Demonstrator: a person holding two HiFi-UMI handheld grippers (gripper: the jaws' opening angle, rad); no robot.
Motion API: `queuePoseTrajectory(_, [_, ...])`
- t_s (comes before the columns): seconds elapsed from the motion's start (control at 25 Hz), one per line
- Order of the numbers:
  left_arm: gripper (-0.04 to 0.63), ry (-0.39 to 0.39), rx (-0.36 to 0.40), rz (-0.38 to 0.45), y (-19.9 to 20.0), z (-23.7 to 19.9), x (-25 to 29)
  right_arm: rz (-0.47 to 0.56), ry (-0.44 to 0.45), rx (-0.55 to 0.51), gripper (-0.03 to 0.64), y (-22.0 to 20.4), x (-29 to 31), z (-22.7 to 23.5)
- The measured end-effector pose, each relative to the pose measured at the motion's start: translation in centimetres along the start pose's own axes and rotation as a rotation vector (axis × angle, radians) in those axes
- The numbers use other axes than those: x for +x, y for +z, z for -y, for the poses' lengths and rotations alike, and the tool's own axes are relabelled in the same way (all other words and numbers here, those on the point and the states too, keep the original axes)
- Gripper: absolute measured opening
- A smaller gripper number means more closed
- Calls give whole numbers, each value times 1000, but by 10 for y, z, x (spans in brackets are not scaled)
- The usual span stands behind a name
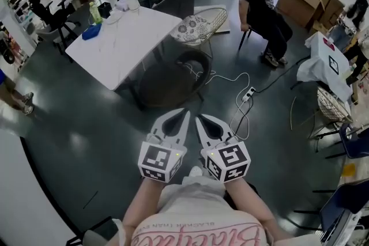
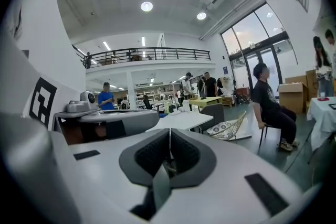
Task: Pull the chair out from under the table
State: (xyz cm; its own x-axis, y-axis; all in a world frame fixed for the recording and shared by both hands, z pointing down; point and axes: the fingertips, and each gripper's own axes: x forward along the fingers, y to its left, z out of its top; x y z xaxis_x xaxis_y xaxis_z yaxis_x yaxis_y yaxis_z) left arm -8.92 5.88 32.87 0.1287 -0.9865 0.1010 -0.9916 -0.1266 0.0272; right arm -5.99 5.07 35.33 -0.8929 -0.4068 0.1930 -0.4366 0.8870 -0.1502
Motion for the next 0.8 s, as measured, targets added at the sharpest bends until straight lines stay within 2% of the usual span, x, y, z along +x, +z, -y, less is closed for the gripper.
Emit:
queuePoseTrajectory(0.24, [5, 24, -16, -28, -10, -25, 48, -20, 5, -8, 6, 5, 39, 43])
queuePoseTrajectory(0.56, [5, 43, -35, -56, -17, -49, 81, -34, -10, 9, 6, 7, 69, 77])
queuePoseTrajectory(0.8, [5, 1, -37, -78, -22, -73, 108, -50, -52, 32, 6, 5, 97, 94])
